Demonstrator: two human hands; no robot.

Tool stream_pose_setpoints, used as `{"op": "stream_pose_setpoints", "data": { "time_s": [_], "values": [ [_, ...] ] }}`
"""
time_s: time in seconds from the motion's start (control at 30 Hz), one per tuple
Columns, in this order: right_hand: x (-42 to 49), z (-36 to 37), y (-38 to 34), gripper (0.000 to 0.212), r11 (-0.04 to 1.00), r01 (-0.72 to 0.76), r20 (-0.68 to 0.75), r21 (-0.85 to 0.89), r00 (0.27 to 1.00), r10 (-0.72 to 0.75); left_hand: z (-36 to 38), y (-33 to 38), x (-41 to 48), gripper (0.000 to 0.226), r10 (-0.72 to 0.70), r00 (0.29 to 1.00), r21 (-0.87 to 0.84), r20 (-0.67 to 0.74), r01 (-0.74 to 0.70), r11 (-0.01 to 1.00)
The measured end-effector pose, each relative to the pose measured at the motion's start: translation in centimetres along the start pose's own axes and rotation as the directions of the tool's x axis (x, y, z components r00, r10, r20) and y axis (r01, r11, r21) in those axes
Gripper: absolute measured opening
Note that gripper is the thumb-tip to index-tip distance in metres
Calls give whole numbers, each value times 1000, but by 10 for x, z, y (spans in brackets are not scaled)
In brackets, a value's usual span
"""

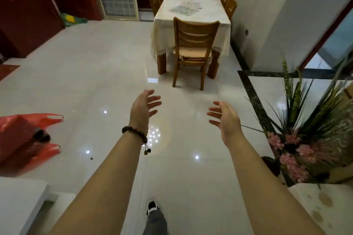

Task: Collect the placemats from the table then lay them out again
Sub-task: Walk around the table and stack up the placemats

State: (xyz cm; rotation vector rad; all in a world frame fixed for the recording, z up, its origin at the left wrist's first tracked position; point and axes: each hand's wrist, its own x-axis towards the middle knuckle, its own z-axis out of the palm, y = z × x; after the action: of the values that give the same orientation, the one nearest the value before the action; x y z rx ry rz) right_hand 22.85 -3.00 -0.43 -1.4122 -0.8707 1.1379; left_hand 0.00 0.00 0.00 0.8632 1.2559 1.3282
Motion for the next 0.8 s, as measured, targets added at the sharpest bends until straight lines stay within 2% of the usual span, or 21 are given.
{"op": "stream_pose_setpoints", "data": {
  "time_s": [0.23, 0.57, 0.8],
  "values": [
    [79, 47, 15, 28, 998, -39, -9, -46, 999, 39, -15, -12, 84, 36, -37, 999, 4, -27, 37, 999],
    [198, 142, 6, 18, 995, -28, -23, -94, 999, 26, -49, 6, 220, 36, -53, 998, 3, -29, 53, 999],
    [270, 182, -2, 17, 989, -31, -16, -145, 999, 29, -53, 15, 299, 34, -65, 997, 2, -43, 65, 998]
  ]
}}
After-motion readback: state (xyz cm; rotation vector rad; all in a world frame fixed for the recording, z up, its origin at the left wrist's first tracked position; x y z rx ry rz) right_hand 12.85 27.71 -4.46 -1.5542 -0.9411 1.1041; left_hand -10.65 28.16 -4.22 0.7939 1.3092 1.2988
